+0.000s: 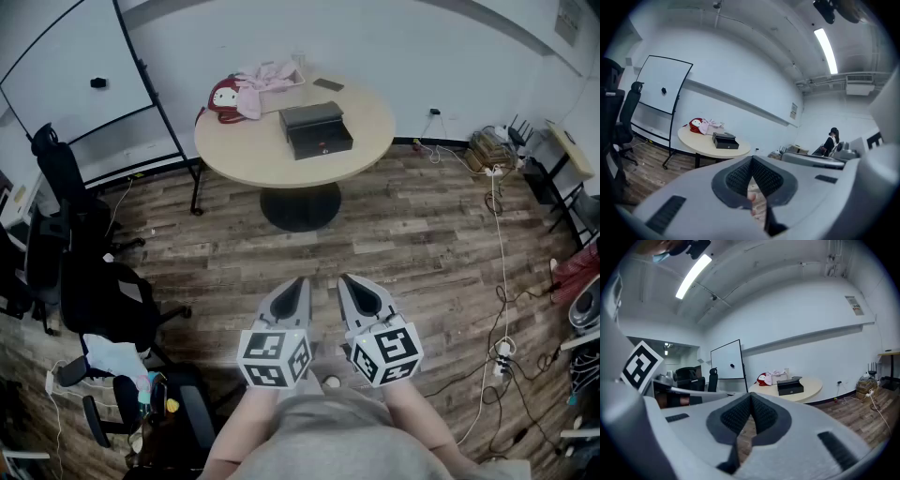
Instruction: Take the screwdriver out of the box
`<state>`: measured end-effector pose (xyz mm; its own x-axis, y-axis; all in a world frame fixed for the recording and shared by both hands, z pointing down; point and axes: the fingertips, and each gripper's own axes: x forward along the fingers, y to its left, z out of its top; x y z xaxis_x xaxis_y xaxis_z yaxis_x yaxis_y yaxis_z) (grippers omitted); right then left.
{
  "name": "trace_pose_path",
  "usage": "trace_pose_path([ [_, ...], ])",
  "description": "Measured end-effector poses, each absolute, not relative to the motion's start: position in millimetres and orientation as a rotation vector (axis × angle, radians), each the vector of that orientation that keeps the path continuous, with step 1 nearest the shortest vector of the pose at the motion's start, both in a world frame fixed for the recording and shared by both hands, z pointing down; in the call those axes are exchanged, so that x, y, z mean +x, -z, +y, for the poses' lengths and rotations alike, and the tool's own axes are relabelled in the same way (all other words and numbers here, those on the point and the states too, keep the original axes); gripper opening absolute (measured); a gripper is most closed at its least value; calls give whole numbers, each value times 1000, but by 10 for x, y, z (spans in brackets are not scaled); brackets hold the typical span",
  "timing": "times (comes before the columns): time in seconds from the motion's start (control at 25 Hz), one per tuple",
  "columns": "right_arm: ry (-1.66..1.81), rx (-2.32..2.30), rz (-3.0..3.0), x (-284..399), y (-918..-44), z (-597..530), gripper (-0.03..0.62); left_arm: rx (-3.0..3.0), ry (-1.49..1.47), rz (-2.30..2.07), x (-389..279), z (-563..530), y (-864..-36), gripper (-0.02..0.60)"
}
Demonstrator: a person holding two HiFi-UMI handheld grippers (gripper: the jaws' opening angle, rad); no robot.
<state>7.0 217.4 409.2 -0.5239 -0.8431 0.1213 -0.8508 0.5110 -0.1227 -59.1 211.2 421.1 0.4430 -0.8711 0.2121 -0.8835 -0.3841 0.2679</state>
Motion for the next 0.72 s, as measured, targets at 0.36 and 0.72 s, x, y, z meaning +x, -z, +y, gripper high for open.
trace_pose_path([
  [0.36, -232, 1485, -2675, 226, -4110, 2339, 0, 2354, -86, -1526, -406, 2233, -4221, 3],
  [0.72, -230, 1498, -2675, 408, -4118, 2231, 0, 2342, -122, -1568, -278, 2151, -4224, 3],
])
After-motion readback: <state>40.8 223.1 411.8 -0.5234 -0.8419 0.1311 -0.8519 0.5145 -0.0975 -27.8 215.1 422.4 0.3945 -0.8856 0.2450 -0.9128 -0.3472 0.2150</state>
